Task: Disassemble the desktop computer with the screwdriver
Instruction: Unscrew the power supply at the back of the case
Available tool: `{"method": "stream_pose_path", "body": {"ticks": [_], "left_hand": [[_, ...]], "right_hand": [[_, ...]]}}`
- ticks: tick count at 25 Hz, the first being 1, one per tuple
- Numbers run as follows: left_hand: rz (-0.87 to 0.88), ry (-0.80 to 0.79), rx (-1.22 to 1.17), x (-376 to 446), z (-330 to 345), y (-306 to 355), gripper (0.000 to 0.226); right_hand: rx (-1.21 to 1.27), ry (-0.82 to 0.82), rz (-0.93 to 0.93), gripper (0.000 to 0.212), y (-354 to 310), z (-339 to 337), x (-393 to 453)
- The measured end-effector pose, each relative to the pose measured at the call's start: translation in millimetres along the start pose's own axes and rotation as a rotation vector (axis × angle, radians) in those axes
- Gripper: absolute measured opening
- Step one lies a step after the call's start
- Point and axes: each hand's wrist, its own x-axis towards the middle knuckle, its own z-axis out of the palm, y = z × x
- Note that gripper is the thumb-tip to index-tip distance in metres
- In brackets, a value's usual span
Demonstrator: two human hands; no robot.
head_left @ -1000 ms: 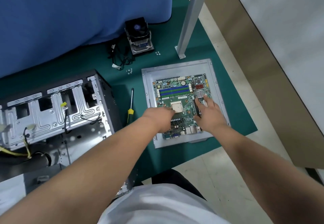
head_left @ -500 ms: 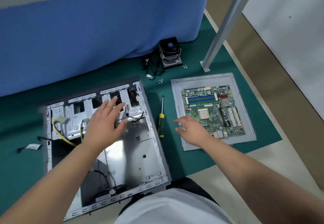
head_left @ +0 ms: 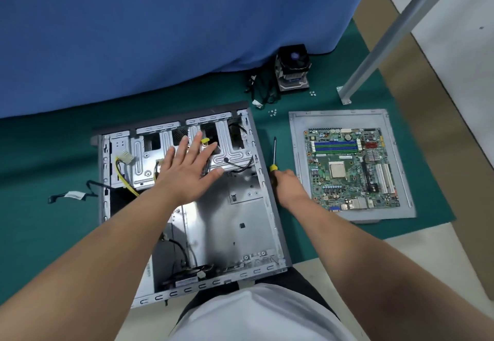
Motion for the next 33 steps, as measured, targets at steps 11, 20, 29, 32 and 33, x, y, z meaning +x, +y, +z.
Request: {"method": "stream_pose_path", "body": {"ticks": [11, 20, 29, 32, 33], "left_hand": [[-0.015, -0.019, -0.024, 0.9, 0.8, 0.1, 0.08], [-0.017, -0.005, -0.035, -0.5, 1.5, -0.4, 0.079], [-0.003, 0.005, -0.017, -3.3, 1.5, -0.8, 0.077], [0.067, 0.007, -0.077, -8.9, -3.0, -1.6, 0.079], [0.113, 0.029, -0.121, -14.0, -6.0, -3.7, 0.082]], "right_hand": [[0.098, 0.237, 0.134, 0.021, 16.2, -46.9, 17.4], [-0.051, 0.195, 0.175, 0.029, 33.9, -50.2, 24.6], [-0.086, 0.116, 0.095, 0.044, 23.3, -47.8, -13.0], [0.225, 0.109, -0.062, 0.054, -4.3, -49.9, -47.0], [0.355, 0.088, -0.101, 0.059, -15.7, -49.2, -61.9]]}}
